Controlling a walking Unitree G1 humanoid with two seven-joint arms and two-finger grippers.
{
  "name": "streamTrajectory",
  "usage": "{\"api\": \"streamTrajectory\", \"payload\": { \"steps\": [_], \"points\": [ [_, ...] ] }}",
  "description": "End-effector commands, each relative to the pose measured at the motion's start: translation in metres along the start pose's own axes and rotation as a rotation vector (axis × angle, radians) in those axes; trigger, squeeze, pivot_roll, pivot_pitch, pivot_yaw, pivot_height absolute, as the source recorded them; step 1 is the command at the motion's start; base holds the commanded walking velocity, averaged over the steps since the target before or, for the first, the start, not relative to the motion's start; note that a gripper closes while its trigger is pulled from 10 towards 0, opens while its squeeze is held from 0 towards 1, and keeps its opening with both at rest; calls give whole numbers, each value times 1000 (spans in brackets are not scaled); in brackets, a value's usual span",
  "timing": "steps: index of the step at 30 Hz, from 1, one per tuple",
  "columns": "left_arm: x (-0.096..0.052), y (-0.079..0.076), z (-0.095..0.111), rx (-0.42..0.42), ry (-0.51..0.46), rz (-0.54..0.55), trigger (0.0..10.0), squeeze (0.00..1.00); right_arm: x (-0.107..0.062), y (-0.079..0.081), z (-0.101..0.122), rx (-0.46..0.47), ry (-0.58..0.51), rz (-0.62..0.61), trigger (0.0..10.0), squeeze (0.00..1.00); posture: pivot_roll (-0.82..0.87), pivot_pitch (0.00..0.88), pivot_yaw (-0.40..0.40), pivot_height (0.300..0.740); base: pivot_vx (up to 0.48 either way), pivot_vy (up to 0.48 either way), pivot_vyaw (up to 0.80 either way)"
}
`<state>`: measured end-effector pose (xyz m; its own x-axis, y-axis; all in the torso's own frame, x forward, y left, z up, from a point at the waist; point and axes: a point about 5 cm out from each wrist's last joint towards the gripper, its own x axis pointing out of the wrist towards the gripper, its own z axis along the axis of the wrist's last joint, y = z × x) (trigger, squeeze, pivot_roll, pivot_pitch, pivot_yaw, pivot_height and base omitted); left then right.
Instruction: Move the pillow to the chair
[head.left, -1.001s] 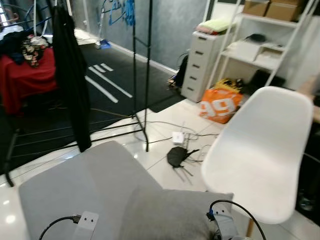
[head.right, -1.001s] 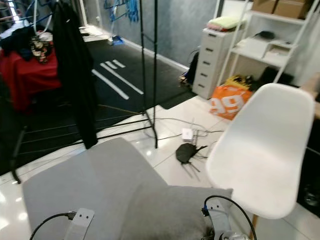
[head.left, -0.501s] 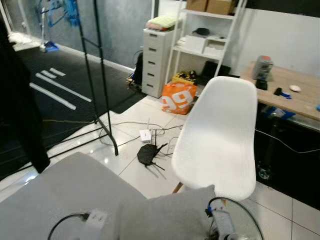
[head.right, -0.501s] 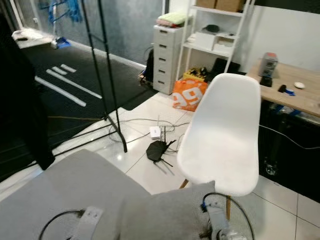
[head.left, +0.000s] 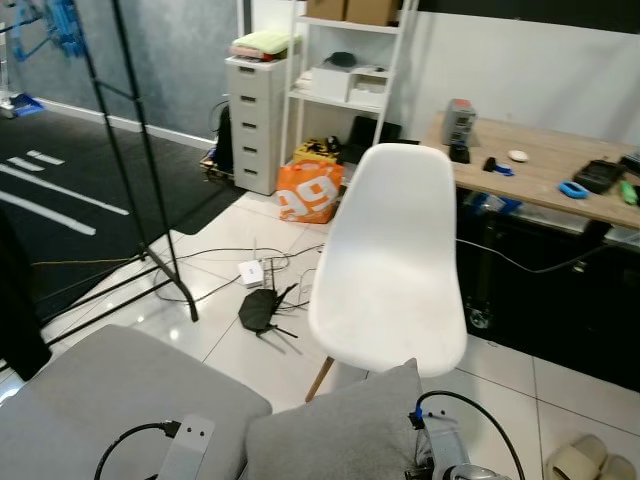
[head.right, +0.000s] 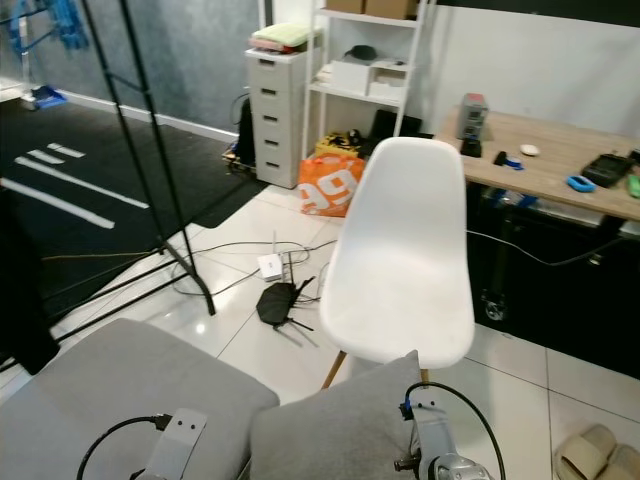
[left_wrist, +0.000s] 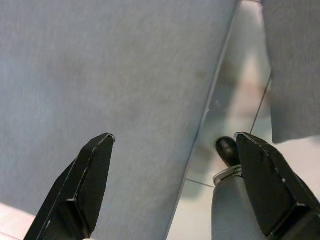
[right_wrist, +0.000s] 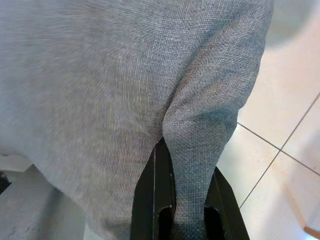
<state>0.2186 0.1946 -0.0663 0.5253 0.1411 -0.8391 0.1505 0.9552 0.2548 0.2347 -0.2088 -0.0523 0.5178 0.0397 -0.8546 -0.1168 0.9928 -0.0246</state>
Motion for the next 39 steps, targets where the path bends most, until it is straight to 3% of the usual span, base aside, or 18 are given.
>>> {"api": "streamTrajectory", "payload": {
  "steps": [1,6,9,13,22,31,39],
  "points": [
    [0,6,-5,0,6,13,10000,0,-1,-4,3,3,-25,-27,10000,0,-123,42,-49,738,0,0,-706],
    [0,10,-1,-30,-21,20,10000,0,-1,-6,10,36,-71,-39,10000,0,-122,46,-45,738,0,0,-710],
    [0,11,3,-54,-55,22,10000,0,-4,-15,25,94,-140,-59,10000,0,-122,47,-44,738,0,0,-712],
    [0,9,1,-69,-63,28,10000,0,-13,-30,61,221,-290,-78,10000,0,-127,43,-41,738,0,0,-712],
    [-1,0,-5,-75,-65,20,10000,0,-24,-31,105,196,-417,-42,10000,0,-128,31,-52,738,0,0,-712],
    [-1,2,-8,-84,-68,18,10000,0,-24,-18,115,189,-450,15,10000,0,-124,25,-52,738,0,0,-721],
    [-2,14,-18,-79,-59,35,10000,0,-28,-15,130,179,-507,34,10000,0,-126,31,-47,738,435,0,-170]
  ]
}}
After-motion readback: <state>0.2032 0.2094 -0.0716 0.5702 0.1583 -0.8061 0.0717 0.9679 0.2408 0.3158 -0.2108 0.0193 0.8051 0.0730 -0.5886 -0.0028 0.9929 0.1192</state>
